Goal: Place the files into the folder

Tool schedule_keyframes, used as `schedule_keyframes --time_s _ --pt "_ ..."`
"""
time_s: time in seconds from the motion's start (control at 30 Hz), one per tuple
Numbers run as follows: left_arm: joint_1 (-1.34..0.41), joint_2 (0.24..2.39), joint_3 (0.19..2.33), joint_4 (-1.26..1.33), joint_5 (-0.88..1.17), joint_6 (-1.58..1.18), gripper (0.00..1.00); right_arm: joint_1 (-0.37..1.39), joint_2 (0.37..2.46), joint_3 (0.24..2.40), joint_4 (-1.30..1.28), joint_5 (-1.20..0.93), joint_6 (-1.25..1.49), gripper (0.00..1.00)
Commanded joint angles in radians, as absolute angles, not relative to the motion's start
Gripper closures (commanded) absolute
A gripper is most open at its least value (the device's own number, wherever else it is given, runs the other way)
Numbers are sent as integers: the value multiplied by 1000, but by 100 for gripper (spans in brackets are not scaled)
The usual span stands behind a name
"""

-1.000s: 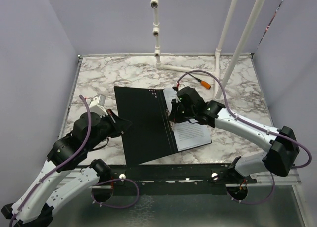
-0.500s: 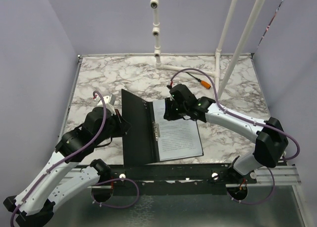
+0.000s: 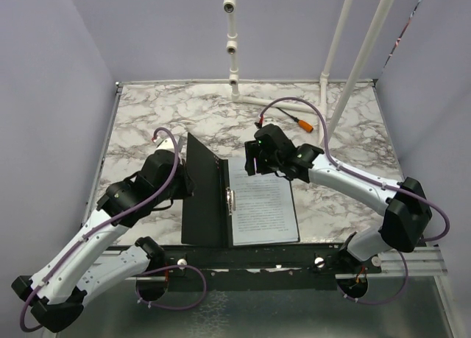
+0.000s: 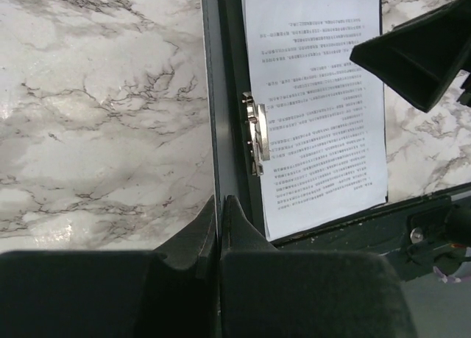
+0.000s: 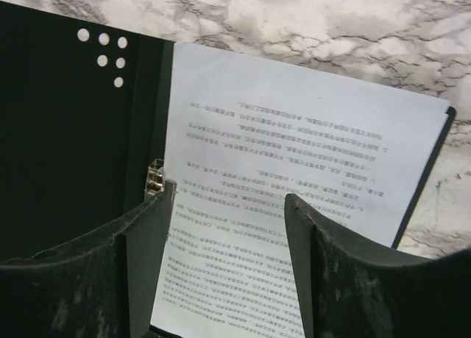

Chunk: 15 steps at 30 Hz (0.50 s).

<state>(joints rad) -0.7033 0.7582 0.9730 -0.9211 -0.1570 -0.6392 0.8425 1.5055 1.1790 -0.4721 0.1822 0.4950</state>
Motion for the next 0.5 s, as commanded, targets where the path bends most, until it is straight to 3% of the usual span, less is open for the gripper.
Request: schedule_keyframes --time_s 0.0,0.2,0.47 --pt "-704 800 1019 -893 -234 -594 100 836 1479 1142 -517 316 482 31" --pt "-703 867 1030 -862 -300 -609 100 804 1469 1073 -514 314 477 26" --pt "-691 941 1049 -776 -365 -616 100 678 1398 944 -439 159 486 24"
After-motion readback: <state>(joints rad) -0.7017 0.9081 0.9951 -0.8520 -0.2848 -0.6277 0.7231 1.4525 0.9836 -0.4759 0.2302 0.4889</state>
